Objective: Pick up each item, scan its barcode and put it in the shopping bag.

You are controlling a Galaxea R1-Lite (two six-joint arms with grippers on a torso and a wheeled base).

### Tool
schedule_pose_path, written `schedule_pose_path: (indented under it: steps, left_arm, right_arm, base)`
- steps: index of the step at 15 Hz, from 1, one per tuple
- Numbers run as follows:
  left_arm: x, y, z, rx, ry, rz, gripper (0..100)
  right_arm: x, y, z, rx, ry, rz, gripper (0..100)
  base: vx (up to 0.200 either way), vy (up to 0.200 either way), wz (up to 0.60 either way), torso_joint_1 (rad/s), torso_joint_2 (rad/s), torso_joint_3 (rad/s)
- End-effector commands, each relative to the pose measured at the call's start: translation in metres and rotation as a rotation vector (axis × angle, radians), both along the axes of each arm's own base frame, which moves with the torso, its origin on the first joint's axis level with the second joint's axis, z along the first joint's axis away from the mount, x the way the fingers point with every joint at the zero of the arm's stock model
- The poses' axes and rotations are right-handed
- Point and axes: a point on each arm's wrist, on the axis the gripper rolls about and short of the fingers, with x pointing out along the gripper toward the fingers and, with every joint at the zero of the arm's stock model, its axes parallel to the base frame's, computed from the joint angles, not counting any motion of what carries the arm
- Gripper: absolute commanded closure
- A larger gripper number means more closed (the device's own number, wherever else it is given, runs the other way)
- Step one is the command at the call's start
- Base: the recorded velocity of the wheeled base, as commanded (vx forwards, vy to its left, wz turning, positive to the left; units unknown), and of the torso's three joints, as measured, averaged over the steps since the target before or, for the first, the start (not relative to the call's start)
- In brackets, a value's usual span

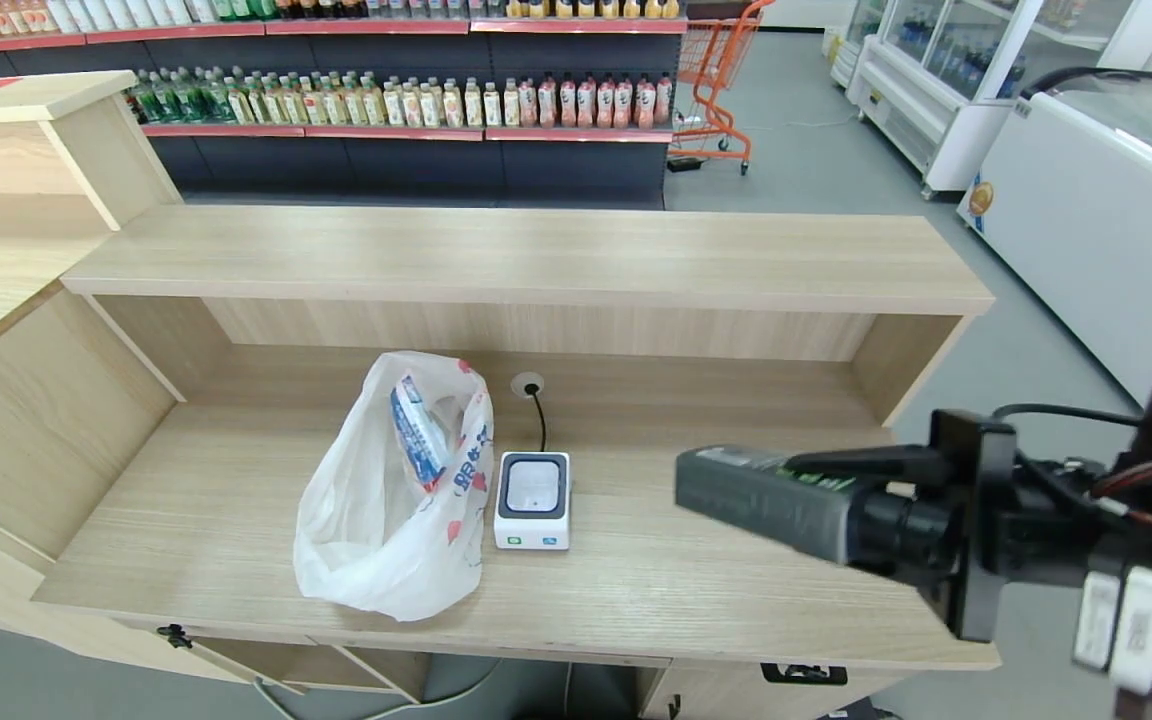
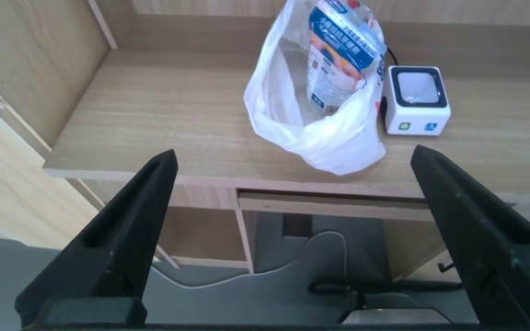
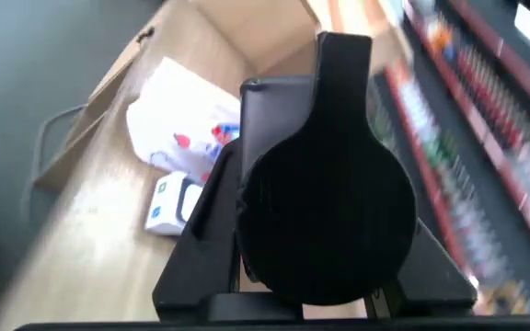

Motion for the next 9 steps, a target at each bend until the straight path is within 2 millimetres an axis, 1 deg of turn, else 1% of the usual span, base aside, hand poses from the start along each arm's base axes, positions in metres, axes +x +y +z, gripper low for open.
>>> schedule_pose_path:
  steps: [1, 2, 3, 4, 5, 6, 7, 8, 9]
  left_arm:
    - [0.0, 0.0, 0.0, 0.0, -0.001, 0.0, 0]
    - [0.0, 0.0, 0.0, 0.0, -0.001, 0.0, 0]
    - [0.0, 0.0, 0.0, 0.0, -0.001, 0.0, 0]
    - [0.0, 0.0, 0.0, 0.0, -0.001, 0.0, 0]
    - [0.0, 0.0, 0.0, 0.0, -0.001, 0.0, 0]
    - [0.0, 0.0, 0.0, 0.0, -0.001, 0.0, 0]
    - [0.0, 0.0, 0.0, 0.0, -0.001, 0.0, 0]
    - [0.0, 0.0, 0.0, 0.0, -0.001, 0.0, 0]
    - [0.0, 0.0, 0.0, 0.0, -0.001, 0.0, 0]
  right_arm:
    - [-0.024, -0.052, 0.024, 0.19, 0.272, -0.312, 100]
    - [-0.023, -0.059, 0.017, 0.26, 0.43, -0.43, 100]
    - [-0.02, -0.062, 0.01, 0.364, 0.649, -0.556, 100]
    - [-0.018, -0.062, 0.004, 0.448, 0.82, -0.618, 100]
    - [-0.012, -0.061, -0.004, 0.55, 1.048, -0.642, 100]
    - [-0.003, -0.057, -0.011, 0.589, 1.182, -0.646, 100]
    - [0.008, -0.052, -0.014, 0.626, 1.29, -0.642, 100]
    - [0.014, -0.05, -0.015, 0.65, 1.345, -0.64, 100]
    - [0.024, -0.045, -0.014, 0.696, 1.44, -0.625, 100]
  base:
    - [0.0, 0.0, 0.0, 0.0, 0.0, 0.0]
    - [0.0, 0.0, 0.0, 0.0, 0.0, 0.0]
    - [0.0, 0.0, 0.0, 0.0, 0.0, 0.0]
    - [0.0, 0.0, 0.0, 0.0, 0.0, 0.0]
    - [0.0, 0.0, 0.0, 0.0, 0.0, 0.0]
    - [0.0, 0.0, 0.0, 0.0, 0.0, 0.0]
    - [0.0, 0.0, 0.0, 0.0, 0.0, 0.0]
    - [0.0, 0.0, 0.0, 0.0, 0.0, 0.0]
    - [0.0, 0.0, 0.0, 0.0, 0.0, 0.0]
